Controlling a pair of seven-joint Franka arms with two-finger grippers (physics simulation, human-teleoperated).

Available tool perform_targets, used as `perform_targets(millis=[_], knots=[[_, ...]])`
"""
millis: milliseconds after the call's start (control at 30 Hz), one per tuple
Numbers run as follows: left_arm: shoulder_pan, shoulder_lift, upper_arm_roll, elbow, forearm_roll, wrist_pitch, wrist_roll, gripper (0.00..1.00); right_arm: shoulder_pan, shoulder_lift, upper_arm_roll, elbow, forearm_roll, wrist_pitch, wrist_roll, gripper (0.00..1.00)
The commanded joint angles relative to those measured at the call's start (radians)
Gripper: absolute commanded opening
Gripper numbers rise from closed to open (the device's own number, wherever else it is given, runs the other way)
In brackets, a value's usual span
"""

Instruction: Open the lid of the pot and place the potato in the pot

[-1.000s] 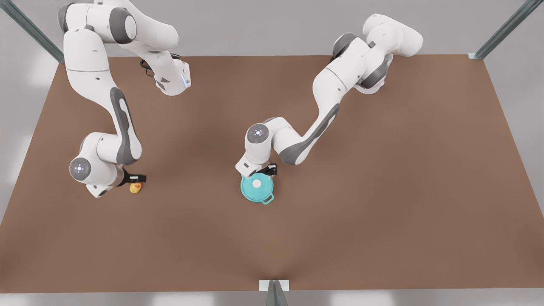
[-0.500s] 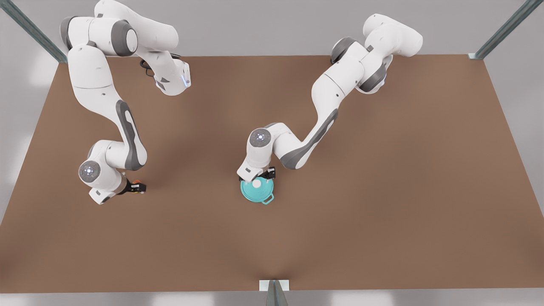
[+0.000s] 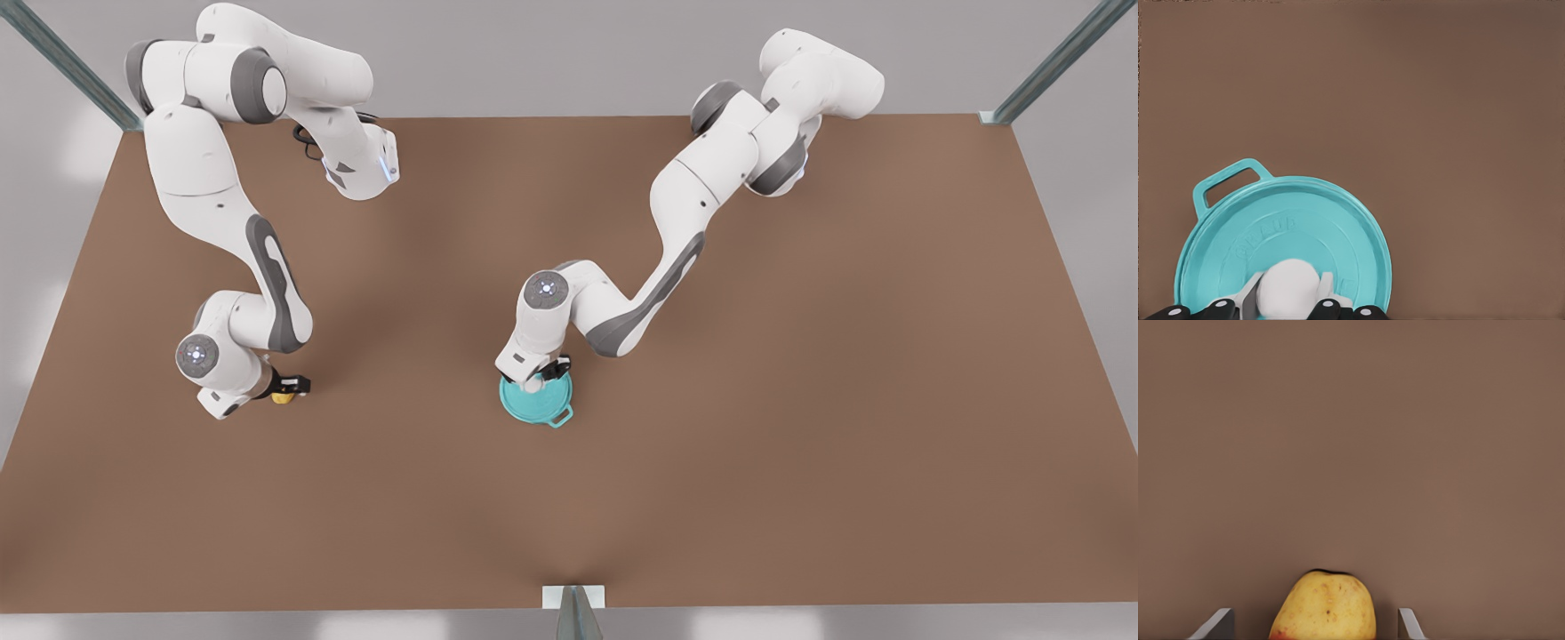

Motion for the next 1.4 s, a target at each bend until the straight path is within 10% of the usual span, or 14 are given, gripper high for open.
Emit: perform_targets(millis=[0,167,400,433,467,600,700,800,833,867,900,933,1367], knots=[[0.011,-0.009,-0.003,0.001,-0.006,-0.023,-0.006,0.37,0.0,0.0,0.0,0.001,0.002,0.004,-0.013,0.9],[0.292,-0.035,-0.052,0.007,-0.057,-0.224,0.611,0.37,0.0,0.005,0.0,0.001,0.002,0.003,-0.017,0.69],[0.315,0.054,0.009,0.004,-0.048,-0.083,0.715,0.37,0.0,-0.003,0.005,0.001,0.002,-0.022,-0.014,0.6],[0.317,0.055,0.009,0.004,-0.051,-0.077,0.717,0.52,0.002,-0.012,0.006,0.001,0.002,-0.04,-0.013,0.59],[0.326,0.045,0.0,0.005,-0.058,-0.097,0.718,1.0,0.002,-0.018,0.006,0.001,0.002,-0.048,-0.011,0.58],[0.49,-0.053,-0.066,0.007,-0.1,-0.353,0.855,1.0,0.008,-0.041,0.009,0.009,0.002,-0.077,-0.011,0.57],[0.965,-0.263,-0.395,-0.003,-0.134,-0.849,0.904,1.0,0.035,-0.089,0.035,0.013,0.007,-0.106,0.003,0.56],[0.967,-0.42,-0.399,-0.036,-0.052,-0.904,0.821,1.0,0.04,-0.123,0.097,0.025,0.042,-0.141,0.004,0.56],[0.92,-0.445,-0.367,0.008,0.038,-0.976,1.006,1.0,0.04,-0.13,0.118,0.039,0.044,-0.141,0.006,0.56],[0.858,-0.513,-0.094,0.002,-0.257,-0.946,1.045,1.0,0.04,-0.13,0.152,0.059,0.044,-0.141,0.012,0.56],[0.682,-0.722,0.259,-0.336,-0.477,-0.679,1.08,1.0,0.041,-0.13,0.193,0.093,0.044,-0.141,0.029,0.56],[0.705,-0.916,0.261,-0.67,-0.488,-0.433,1.198,1.0,0.075,-0.129,0.206,0.113,0.044,-0.141,0.056,0.56],[0.709,-0.867,0.267,-0.584,-0.519,-0.68,1.094,1.0,0.465,-0.014,0.21,0.429,0.093,-0.221,0.334,0.55]])
